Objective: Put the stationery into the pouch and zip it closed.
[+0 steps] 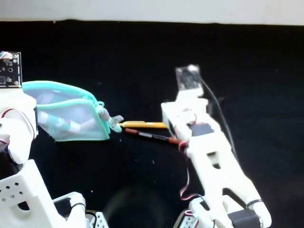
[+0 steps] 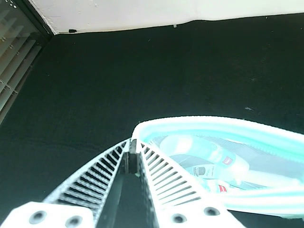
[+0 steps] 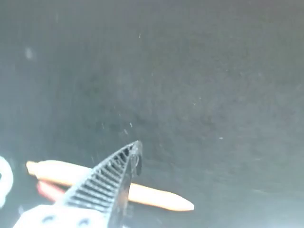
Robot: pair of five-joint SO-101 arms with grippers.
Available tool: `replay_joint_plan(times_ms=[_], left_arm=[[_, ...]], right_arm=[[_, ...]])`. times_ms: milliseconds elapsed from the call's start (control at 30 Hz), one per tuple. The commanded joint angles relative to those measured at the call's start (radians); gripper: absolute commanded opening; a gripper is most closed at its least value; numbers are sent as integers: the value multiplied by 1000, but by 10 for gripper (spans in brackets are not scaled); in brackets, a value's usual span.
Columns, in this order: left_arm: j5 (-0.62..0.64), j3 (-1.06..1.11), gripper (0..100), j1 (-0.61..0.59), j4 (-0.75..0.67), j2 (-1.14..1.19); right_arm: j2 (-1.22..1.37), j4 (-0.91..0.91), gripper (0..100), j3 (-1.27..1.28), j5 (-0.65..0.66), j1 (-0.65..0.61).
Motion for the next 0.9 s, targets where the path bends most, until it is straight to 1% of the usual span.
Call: replay_joint_plan(times_ms=[0,133,200,233,367,467,567,867], left_arm=[[6,67,7,7,6,13],[6,67,7,7,6,13],[6,67,7,7,6,13],[6,67,7,7,6,13],[6,67,7,7,9,13],[6,67,7,7,14,12],[6,67,7,4,14,10],[6,67,7,2,14,8]], right_arm=[[-42,156,624,-104,290,4],[-36,263,624,-101,623,-64],[-35,318,624,-101,740,-108],[-35,335,624,-101,773,-131],[25,325,624,-110,799,-188],[145,222,624,-111,799,-186],[271,163,624,-125,799,-189],[590,156,624,-358,801,-186]])
